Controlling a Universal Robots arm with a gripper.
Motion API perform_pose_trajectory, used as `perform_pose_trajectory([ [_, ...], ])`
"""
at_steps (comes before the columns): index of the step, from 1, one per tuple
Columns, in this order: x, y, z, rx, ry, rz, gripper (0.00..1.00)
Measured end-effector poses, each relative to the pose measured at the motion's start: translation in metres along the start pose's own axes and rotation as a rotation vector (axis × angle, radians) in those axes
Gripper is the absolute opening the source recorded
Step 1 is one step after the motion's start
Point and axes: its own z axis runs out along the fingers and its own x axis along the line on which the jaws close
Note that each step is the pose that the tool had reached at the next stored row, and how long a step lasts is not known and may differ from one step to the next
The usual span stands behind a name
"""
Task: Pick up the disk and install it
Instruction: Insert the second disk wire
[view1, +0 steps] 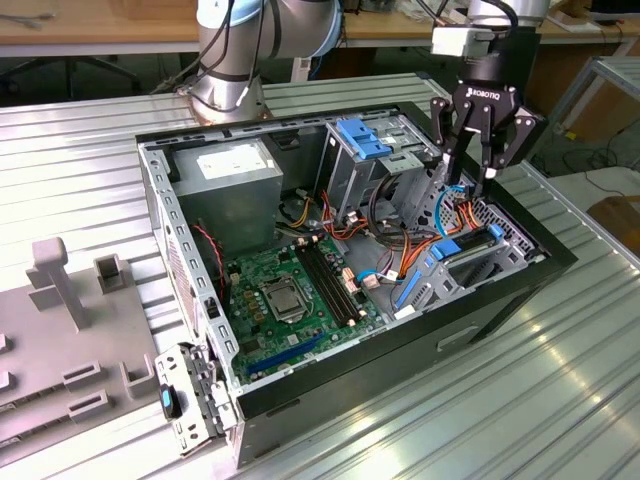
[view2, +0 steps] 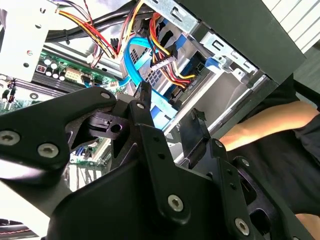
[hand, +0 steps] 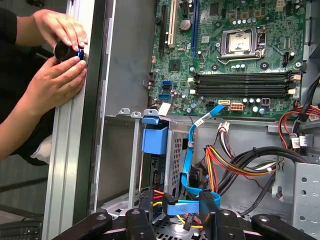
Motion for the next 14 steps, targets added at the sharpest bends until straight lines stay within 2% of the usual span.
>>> perform_pose_trajectory([
  [7,-0.0002,-0.0001,0.0006,0.0000,0.0003,0.000,0.50],
  [8,-0.0003,-0.0001,0.0008,0.0000,0.0004,0.000,0.48],
  [9,-0.0003,-0.0001,0.0009,0.0000,0.0004,0.000,0.42],
  [10,-0.0003,-0.0001,0.0010,0.0000,0.0004,0.000,0.42],
  [11,-0.0003,-0.0001,0.0010,0.0000,0.0004,0.000,0.35],
  [14,-0.0004,-0.0001,0.0015,0.0000,0.0004,0.000,0.35],
])
